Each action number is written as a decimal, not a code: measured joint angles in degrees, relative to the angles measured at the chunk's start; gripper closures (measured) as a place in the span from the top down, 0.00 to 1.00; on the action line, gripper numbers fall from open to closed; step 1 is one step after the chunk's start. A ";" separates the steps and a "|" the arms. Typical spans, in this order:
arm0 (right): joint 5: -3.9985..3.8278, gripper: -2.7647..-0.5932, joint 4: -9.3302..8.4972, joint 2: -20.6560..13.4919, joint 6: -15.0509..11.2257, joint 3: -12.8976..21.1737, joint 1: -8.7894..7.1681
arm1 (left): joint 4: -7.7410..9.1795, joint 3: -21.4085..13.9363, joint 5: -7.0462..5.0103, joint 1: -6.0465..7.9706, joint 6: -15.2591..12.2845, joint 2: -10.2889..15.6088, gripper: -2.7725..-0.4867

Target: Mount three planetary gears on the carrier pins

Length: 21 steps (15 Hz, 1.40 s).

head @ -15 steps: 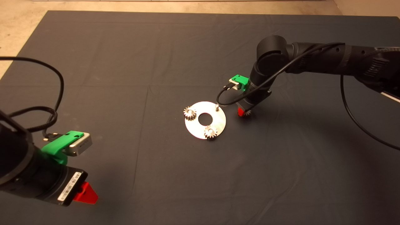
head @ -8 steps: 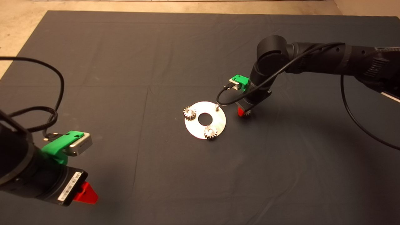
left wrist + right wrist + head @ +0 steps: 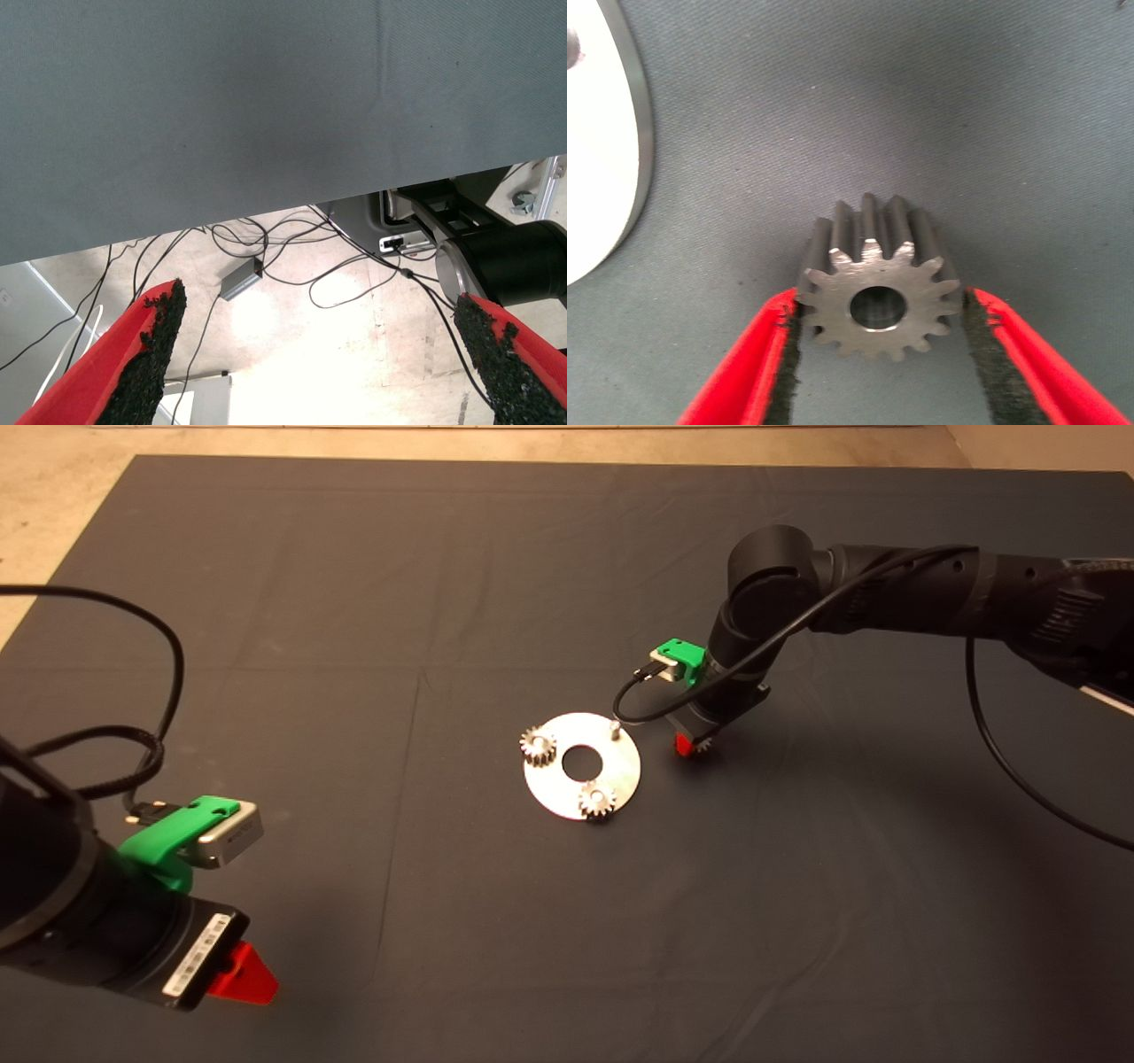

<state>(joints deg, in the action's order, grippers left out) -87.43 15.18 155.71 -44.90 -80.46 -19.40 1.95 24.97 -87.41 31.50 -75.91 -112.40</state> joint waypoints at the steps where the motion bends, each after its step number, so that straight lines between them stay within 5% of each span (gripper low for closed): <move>1: 0.00 0.29 -0.06 0.00 -0.09 0.00 0.00 | 0.09 0.00 0.00 0.00 0.15 0.00 0.74; 19: 0.09 0.20 -0.94 0.21 -1.55 -1.27 -0.12 | 1.51 -0.05 0.00 0.00 0.37 0.02 0.74; 21: -0.38 0.20 -1.15 0.80 -1.66 -1.25 -0.20 | 1.52 -0.22 0.00 0.00 0.37 0.02 0.74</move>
<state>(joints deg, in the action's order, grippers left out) -87.81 14.03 156.51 -46.56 -81.71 -19.59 3.47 24.75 -87.41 31.50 -75.55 -112.37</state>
